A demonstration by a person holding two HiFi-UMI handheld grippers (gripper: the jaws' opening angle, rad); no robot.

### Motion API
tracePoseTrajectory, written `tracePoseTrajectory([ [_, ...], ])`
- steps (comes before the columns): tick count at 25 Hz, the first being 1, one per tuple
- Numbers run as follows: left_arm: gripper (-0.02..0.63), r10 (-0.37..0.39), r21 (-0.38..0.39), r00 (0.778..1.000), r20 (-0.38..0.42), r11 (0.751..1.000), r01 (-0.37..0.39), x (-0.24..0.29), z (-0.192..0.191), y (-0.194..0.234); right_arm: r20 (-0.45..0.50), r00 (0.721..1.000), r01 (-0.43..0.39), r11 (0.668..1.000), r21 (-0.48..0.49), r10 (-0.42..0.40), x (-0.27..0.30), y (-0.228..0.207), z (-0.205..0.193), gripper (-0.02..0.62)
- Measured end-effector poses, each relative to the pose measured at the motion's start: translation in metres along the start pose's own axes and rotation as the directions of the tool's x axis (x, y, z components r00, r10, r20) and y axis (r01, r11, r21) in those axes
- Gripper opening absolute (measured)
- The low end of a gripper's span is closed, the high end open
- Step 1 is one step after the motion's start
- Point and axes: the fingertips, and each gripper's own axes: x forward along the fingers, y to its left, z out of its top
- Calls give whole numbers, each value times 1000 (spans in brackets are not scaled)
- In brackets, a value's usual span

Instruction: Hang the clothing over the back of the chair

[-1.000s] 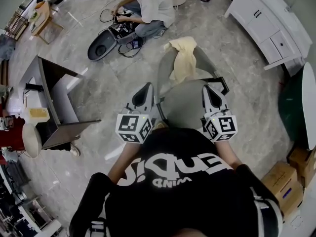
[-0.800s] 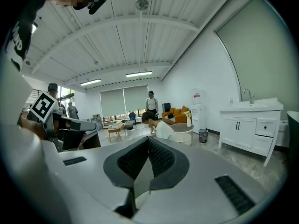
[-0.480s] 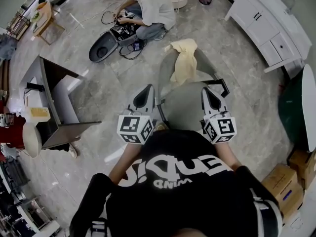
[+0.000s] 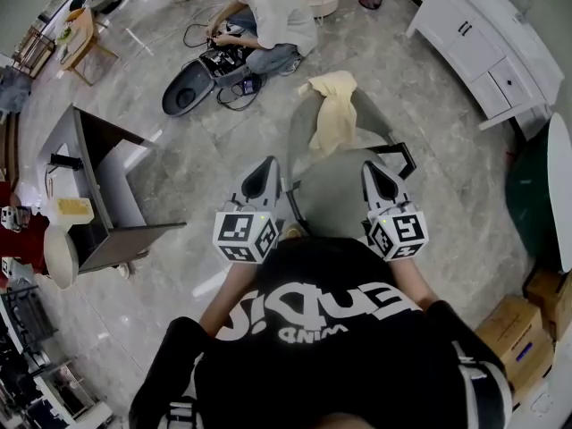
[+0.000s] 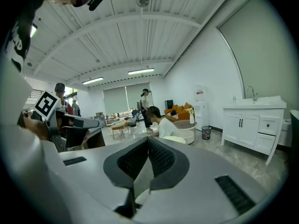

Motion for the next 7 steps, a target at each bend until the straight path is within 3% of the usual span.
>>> tracePoseTrajectory([
  [7,15,6,-10,1000,-2,1000,-6,-2,-1,2,-6,1000,-8,1000,5,8,0,2,-1,15],
])
